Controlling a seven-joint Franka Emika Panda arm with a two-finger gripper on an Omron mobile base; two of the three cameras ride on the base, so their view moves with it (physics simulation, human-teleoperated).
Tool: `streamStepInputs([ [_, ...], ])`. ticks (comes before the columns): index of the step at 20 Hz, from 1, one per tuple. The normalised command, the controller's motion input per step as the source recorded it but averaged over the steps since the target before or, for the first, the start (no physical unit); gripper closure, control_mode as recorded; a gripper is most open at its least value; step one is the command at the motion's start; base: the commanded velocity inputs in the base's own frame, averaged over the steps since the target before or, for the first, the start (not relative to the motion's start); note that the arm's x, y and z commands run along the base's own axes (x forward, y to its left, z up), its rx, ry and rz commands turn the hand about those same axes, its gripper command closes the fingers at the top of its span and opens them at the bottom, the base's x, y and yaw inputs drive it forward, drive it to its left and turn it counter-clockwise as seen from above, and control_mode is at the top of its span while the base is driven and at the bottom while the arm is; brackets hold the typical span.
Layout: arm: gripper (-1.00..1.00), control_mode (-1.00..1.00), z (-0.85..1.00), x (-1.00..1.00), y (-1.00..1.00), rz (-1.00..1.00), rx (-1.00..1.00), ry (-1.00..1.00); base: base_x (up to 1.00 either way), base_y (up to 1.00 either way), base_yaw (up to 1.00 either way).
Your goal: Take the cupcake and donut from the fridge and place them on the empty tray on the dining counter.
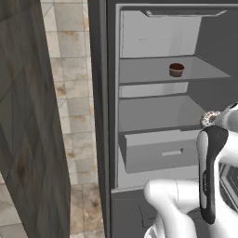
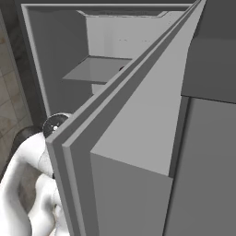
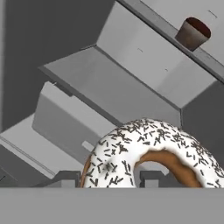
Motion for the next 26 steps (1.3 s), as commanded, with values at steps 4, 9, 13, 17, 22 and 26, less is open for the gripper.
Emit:
streamStepInputs([
  [4,1.00,-1.00,0.77,-0.88,0.31,0.00,0.20,-0.07,0.00,0.00,0.00],
  [9,1.00,-1.00,0.50,-0.61,0.55,0.00,0.17,0.01,0.00,0.00,0.00],
  [13,1.00,-1.00,0.01,-0.02,0.42,-0.02,0.10,0.00,0.00,0.00,0.00],
  [17,1.00,-1.00,-0.04,0.00,0.07,-0.14,0.00,-0.09,0.00,0.00,0.00],
  [22,1.00,-1.00,-0.14,0.04,0.00,-0.04,0.00,-0.17,0.00,0.00,0.00],
  [26,1.00,1.00,-0.02,0.08,0.00,0.00,0.00,-0.03,0.03,0.00,0.00],
])
